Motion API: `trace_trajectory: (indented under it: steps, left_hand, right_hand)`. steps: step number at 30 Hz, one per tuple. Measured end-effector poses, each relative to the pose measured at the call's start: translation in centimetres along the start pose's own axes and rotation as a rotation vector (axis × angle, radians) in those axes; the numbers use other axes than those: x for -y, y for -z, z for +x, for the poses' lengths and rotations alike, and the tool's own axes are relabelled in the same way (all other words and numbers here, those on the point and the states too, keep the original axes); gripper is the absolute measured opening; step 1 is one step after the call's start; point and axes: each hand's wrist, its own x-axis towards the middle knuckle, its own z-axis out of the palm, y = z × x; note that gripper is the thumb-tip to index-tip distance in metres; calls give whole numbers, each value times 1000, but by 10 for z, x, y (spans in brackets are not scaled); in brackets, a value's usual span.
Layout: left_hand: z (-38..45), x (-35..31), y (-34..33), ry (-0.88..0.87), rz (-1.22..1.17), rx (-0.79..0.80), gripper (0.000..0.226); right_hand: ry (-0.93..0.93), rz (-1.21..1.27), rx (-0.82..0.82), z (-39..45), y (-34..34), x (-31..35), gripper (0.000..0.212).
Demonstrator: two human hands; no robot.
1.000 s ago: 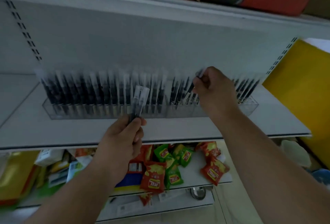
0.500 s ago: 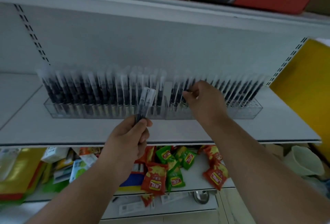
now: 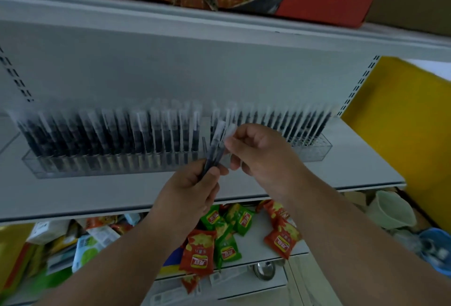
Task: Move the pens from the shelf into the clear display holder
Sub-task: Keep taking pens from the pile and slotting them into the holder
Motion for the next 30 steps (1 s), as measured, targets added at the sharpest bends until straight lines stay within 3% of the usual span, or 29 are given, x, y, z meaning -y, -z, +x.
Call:
trace_trajectory:
  steps: [5, 9, 12, 17, 30]
  left_hand:
    - [1, 4, 7, 56, -6, -99, 28]
    - [-1, 3, 12, 68, -37, -136, 28]
    - [-3, 5, 12, 78, -56, -138, 28]
    - [-4, 7, 19, 93, -68, -165, 28]
    - [1, 4, 7, 43, -19, -121, 28]
  right_hand:
    - [115, 126, -330, 16, 31, 11, 12]
    - [261, -182, -532, 32, 43, 9, 17]
    - [271, -350, -504, 37, 35, -2, 21]
    - [244, -662, -325, 44, 19, -26, 24]
    - [180, -746, -313, 52, 13, -29, 26]
